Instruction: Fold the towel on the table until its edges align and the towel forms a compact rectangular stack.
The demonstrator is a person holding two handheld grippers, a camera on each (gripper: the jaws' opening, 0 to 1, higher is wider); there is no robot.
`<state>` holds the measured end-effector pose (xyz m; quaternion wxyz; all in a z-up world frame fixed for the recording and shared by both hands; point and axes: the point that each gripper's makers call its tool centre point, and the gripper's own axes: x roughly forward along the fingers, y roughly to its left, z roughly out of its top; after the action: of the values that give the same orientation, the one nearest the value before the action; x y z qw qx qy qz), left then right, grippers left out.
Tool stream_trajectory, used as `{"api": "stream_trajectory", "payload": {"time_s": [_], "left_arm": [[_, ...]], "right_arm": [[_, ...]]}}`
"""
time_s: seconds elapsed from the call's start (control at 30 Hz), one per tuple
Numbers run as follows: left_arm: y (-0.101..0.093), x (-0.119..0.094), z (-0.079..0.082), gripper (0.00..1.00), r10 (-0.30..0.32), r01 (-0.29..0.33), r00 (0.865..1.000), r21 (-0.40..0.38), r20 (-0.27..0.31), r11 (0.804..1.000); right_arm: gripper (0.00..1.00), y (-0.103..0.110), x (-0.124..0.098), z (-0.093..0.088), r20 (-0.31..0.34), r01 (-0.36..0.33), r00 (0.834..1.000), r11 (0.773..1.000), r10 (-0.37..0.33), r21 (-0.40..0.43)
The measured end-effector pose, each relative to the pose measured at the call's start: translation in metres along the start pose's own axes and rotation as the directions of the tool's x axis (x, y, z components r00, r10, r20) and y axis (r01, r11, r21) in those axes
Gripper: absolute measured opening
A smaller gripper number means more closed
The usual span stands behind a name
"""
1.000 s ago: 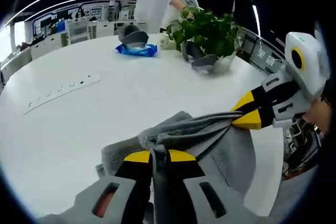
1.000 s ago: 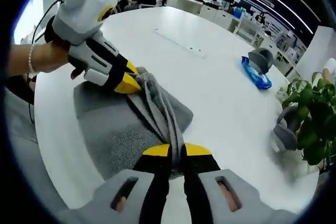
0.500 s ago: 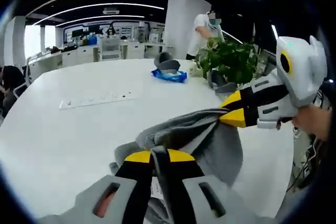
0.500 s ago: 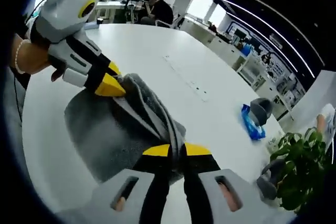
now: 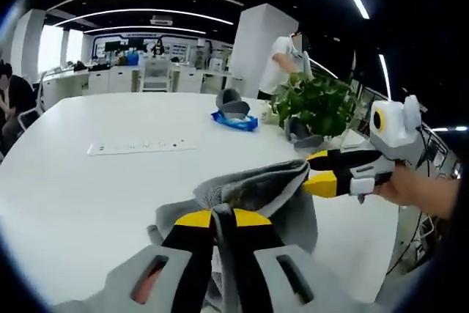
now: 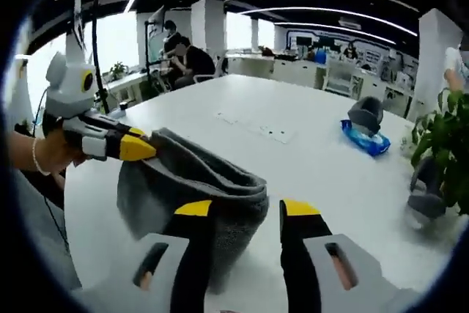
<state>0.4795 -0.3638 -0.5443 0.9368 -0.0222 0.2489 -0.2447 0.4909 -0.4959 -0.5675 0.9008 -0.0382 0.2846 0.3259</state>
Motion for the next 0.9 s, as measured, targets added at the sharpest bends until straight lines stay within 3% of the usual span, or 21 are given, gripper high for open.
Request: {"api": "stream_trajectory", "payload": {"time_s": [0.07,0.1,0.17,0.2,0.43,0.9], "left_arm": [[-0.001,-0.002,0.001,0.08,0.004,-0.004,1.0,0.017,-0.002,1.0],[-0.001,-0.005,0.001,0.08,0.001,-0.001,1.0,0.014,-0.002,1.0],[-0.004,-0.008,0.002,0.08,-0.008,0.008,1.0,0.003,-0.003,1.0],[-0.005,-0.011,0.002,0.08,-0.009,0.009,1.0,0.005,0.0,1.0],[-0.013,-0.031,0.013,0.08,-0.009,0.008,1.0,0.024,0.024,1.0],[-0.031,-0.099,0.033,0.07,0.006,-0.01,0.995,0.035,0.104,0.999]], "right_arm": [[0.29,0.008,0.004,-0.011,-0.043,-0.061,0.997,0.996,0.064,0.063],[0.23,0.01,0.007,-0.011,-0.029,-0.075,0.997,0.993,0.078,0.091],[0.08,0.011,0.005,-0.009,-0.023,-0.058,0.998,0.994,0.06,0.088],[0.06,0.014,0.003,-0.008,-0.019,-0.06,0.998,0.994,0.062,0.086],[0.05,0.033,-0.021,0.007,0.016,-0.048,0.999,0.998,0.048,0.032],[0.04,0.076,-0.083,0.041,0.123,-0.042,0.991,0.999,0.045,-0.024]]}}
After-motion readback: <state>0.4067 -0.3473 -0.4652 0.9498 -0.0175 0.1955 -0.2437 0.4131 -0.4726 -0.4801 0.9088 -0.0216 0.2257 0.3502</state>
